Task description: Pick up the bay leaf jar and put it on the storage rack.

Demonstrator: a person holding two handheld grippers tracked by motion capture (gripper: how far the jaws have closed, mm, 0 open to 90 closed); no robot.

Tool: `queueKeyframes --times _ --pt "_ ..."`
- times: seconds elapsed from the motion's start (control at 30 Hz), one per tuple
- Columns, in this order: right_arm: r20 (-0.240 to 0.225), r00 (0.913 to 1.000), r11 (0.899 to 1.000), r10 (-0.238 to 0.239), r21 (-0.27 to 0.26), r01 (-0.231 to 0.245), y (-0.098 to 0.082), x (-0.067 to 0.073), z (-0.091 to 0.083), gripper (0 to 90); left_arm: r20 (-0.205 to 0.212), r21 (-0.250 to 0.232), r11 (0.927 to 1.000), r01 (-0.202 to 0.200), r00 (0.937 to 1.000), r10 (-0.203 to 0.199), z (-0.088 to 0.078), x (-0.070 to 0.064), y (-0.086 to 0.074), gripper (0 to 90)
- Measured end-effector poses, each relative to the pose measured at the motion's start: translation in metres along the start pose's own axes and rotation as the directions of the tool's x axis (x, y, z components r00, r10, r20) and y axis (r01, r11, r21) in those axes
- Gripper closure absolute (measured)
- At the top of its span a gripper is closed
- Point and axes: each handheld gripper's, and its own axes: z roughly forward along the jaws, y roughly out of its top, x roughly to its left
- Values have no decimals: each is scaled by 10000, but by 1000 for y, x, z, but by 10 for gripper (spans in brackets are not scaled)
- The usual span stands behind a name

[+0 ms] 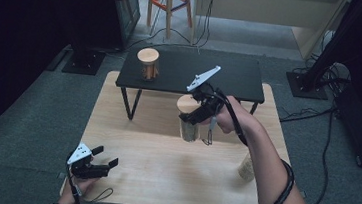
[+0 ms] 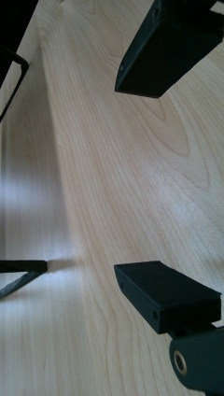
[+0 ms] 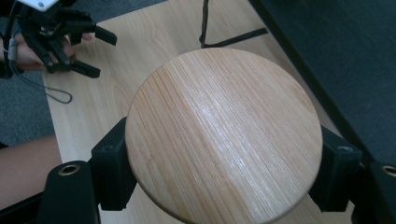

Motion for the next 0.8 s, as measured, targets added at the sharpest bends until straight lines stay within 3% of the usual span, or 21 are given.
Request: queueKeyframes --times 0.5,0.8 --pt "30 10000 9994 29 -337 -28 36 -24 -17 246 53 175 9998 -17 10000 16 2 0 3 112" --pt "73 9997 9982 240 -556 -236 48 -39 -25 247 78 249 9997 -68 9999 66 2 1 4 112"
